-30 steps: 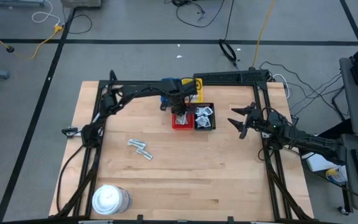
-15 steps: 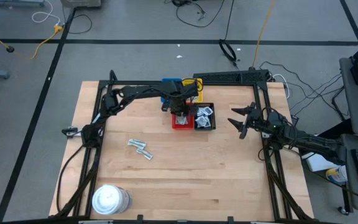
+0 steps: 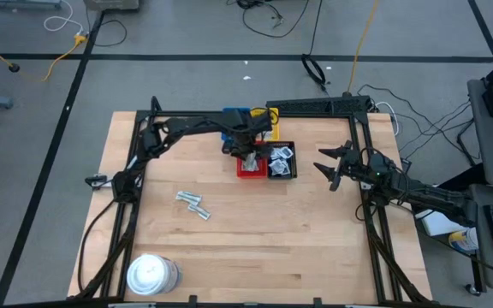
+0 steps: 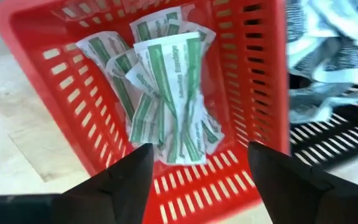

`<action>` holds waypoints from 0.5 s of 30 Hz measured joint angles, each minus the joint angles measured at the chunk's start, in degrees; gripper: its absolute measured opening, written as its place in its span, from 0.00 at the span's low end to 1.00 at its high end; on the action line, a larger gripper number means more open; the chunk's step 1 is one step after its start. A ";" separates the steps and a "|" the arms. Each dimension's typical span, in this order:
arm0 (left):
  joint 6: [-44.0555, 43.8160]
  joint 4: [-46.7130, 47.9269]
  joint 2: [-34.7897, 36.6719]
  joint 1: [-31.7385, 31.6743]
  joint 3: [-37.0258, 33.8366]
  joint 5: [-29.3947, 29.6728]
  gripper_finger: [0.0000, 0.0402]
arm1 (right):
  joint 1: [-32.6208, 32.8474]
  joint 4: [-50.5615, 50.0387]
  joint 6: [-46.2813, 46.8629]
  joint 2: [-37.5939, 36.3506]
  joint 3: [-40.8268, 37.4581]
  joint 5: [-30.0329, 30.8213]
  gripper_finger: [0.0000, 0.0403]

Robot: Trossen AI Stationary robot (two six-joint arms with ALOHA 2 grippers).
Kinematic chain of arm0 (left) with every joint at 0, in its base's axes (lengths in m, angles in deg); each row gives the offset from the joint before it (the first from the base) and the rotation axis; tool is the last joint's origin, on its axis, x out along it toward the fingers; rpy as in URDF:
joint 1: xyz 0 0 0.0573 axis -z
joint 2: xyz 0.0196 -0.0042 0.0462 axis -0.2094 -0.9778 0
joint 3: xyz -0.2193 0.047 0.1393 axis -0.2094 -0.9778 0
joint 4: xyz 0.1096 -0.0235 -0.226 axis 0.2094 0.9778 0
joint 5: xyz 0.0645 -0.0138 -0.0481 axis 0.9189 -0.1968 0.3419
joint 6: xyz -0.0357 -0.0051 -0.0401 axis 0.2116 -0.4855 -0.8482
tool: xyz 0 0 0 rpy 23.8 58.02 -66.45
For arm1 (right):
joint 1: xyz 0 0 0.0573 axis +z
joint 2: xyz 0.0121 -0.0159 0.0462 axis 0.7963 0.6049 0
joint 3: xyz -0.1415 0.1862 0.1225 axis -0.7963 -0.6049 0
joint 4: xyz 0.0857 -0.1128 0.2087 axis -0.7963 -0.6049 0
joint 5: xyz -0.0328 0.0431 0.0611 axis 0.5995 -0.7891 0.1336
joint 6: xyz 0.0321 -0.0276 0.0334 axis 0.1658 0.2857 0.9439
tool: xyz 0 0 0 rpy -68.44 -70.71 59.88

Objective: Pick & Place First Aid Supplies
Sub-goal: Put the bottom bandage pack into the red bin

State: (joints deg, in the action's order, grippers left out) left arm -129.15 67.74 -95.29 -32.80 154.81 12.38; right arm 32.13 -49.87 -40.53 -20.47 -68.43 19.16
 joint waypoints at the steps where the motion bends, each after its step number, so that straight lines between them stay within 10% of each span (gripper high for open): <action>1: -0.03 0.01 0.35 -0.01 0.00 -0.28 0.67 | 0.00 0.00 0.00 0.00 0.02 0.00 0.65; 15: -0.69 8.12 7.41 -0.33 -0.74 1.19 0.67 | 0.00 0.00 0.00 0.02 0.02 -0.01 0.65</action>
State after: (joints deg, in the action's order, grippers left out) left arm -129.84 75.86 -87.88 -33.13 154.08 13.57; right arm 32.13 -49.87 -40.53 -20.45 -68.41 19.15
